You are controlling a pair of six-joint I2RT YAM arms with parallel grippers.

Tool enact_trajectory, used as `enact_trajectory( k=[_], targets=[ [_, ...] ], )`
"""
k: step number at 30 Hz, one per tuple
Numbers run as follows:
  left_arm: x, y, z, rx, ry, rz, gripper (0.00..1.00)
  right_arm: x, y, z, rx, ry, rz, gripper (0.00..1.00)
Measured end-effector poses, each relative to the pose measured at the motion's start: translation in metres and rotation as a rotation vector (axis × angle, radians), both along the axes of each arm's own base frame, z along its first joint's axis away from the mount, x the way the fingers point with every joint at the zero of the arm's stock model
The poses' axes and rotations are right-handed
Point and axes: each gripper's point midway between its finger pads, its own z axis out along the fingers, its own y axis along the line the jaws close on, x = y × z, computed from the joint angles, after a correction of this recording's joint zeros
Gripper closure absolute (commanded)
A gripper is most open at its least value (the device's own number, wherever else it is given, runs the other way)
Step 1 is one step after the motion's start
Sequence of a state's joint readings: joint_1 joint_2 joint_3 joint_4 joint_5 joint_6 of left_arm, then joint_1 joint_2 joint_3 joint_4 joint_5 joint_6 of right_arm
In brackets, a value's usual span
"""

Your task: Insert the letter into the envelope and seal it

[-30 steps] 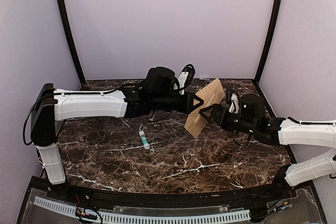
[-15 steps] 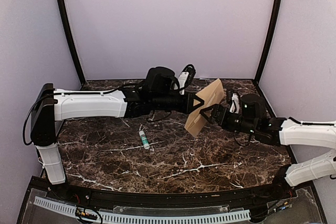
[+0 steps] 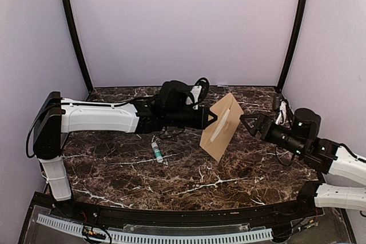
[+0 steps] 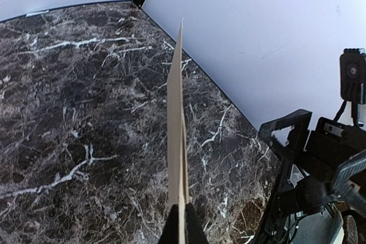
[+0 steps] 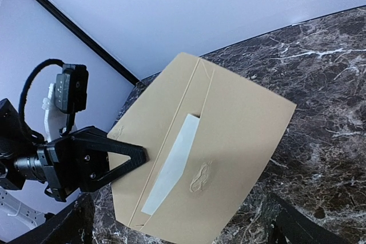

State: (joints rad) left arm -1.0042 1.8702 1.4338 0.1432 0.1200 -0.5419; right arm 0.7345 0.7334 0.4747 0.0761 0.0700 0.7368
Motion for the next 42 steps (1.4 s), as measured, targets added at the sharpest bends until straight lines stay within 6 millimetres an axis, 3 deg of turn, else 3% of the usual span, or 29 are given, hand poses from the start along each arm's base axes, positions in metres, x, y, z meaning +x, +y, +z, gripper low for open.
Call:
enact_trajectory(
  k=[5,13,23,30,36,42],
  targets=[
    [-0.003,0.009,-0.032,0.028,0.076,0.033,1.0,-0.006,-0.021,-0.006,-0.022,-0.001,-0.065,0.01],
    [-0.006,0.023,-0.078,0.049,0.187,0.09,1.0,-0.004,-0.036,-0.022,-0.089,0.037,-0.133,0.01],
    [-0.011,0.06,-0.141,0.124,0.305,0.229,1.0,0.007,-0.032,-0.066,-0.218,0.138,-0.147,0.01],
    [-0.017,0.09,-0.177,0.188,0.362,0.335,0.94,0.013,-0.022,-0.082,-0.254,0.166,-0.127,0.02],
    [-0.025,0.11,-0.196,0.232,0.406,0.39,0.83,0.017,-0.015,-0.09,-0.27,0.171,-0.102,0.02],
    [-0.038,0.117,-0.185,0.226,0.415,0.411,0.68,0.019,-0.003,-0.094,-0.265,0.169,-0.059,0.03]
  ],
)
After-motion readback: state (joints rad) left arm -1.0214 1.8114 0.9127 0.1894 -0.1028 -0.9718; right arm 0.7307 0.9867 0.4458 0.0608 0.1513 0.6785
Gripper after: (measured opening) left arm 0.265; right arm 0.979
